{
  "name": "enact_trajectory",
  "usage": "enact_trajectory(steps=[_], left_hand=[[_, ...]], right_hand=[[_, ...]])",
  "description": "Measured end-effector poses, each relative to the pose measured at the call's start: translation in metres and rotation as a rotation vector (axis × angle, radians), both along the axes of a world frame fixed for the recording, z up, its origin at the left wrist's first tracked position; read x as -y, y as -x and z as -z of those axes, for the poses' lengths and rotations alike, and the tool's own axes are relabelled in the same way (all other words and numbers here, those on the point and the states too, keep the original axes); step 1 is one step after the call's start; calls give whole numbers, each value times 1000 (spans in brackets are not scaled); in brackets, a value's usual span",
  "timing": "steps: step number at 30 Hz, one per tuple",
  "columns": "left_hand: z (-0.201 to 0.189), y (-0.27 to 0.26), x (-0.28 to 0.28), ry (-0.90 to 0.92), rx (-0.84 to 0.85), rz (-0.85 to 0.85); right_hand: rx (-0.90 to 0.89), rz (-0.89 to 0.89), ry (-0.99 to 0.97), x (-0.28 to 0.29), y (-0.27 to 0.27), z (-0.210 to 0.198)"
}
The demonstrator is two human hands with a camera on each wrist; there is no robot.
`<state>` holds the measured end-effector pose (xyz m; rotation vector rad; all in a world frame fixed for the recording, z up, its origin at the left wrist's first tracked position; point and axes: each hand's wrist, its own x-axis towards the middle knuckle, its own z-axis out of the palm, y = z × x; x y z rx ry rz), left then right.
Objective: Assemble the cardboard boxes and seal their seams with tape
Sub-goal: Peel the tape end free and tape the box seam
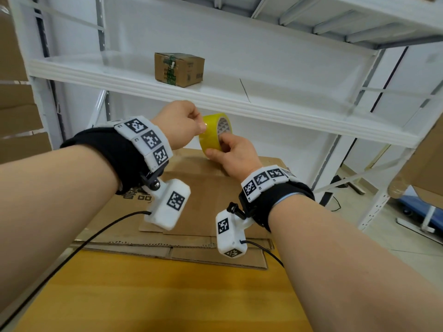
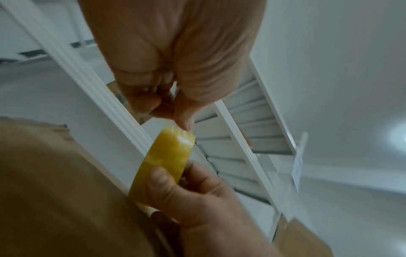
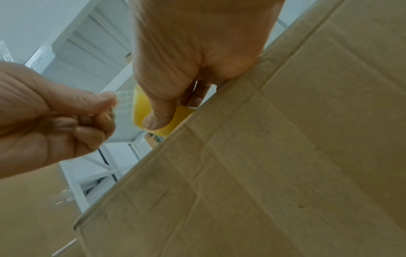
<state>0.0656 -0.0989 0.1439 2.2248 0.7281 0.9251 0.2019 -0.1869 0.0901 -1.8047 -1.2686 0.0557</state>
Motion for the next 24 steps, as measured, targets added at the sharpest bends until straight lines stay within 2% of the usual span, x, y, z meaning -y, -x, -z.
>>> enact_trajectory(steps=[2, 5, 9, 14, 18, 21, 24], left_hand=[[0, 0, -6, 123, 12, 3], [-1, 1, -9, 161, 42, 35], [-4, 4, -13, 156, 94, 58], [-9, 5, -21, 234, 185, 35], [-9, 8, -24, 342, 224, -26], [-6, 14, -26, 518, 231, -3], [-3, 22, -24, 617, 253, 74]], right_hand=[[34, -10, -5, 1, 0, 1], [87, -15, -12, 2, -1, -1], [-90, -44, -85, 4, 1, -4], [-78, 20, -152, 6, -4, -6], [-116, -9, -87, 9, -1, -8], [2, -9, 0, 9, 1, -7], [36, 37, -45, 5, 0, -3]])
